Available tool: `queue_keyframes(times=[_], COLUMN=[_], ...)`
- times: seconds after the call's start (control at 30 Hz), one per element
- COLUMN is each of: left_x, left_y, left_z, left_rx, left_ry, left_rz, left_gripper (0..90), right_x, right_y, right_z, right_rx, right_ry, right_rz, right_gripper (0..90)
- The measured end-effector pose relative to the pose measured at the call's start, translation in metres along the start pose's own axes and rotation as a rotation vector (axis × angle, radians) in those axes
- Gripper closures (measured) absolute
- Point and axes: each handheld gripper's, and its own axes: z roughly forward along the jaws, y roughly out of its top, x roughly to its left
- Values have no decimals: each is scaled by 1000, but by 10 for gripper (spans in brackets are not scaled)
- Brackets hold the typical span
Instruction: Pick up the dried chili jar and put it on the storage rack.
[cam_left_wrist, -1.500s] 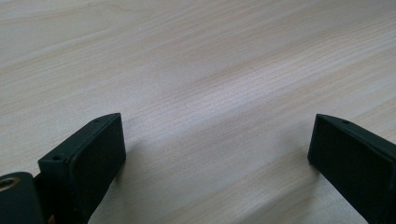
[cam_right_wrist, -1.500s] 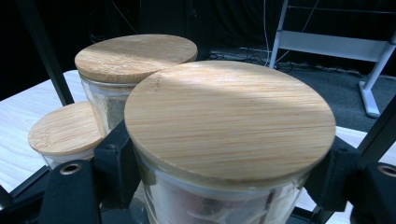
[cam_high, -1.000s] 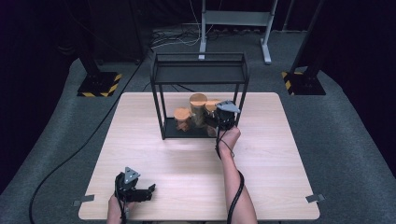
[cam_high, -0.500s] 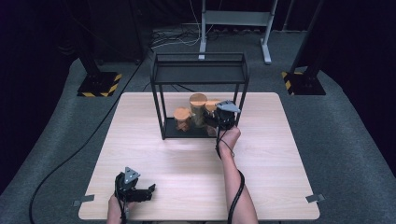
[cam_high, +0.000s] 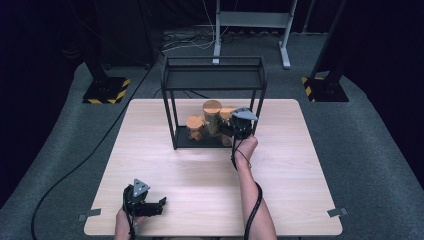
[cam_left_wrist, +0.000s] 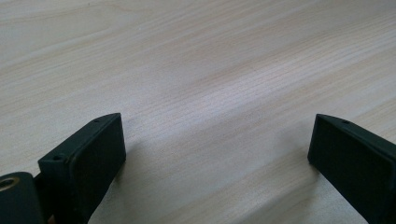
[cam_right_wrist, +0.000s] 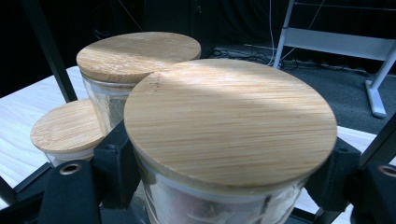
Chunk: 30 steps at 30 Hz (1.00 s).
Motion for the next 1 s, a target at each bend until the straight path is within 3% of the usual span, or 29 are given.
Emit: queue_keyframes(times=[0.57, 0.8, 1.0], left_x=[0, 0, 0], left_y=[0, 0, 0], left_z=[0, 0, 0], left_rx=[1, 0, 0], left_ry=[0, 0, 0], left_rz=[1, 0, -1], left_gripper=[34, 34, 34], right_x=[-1, 0, 3], right_y=[1, 3, 4], right_z=[0, -1, 0], right_rx=[15, 74, 174], right_ry=[11, 13, 42], right_rz=[7, 12, 21], right_gripper=[234, 117, 40])
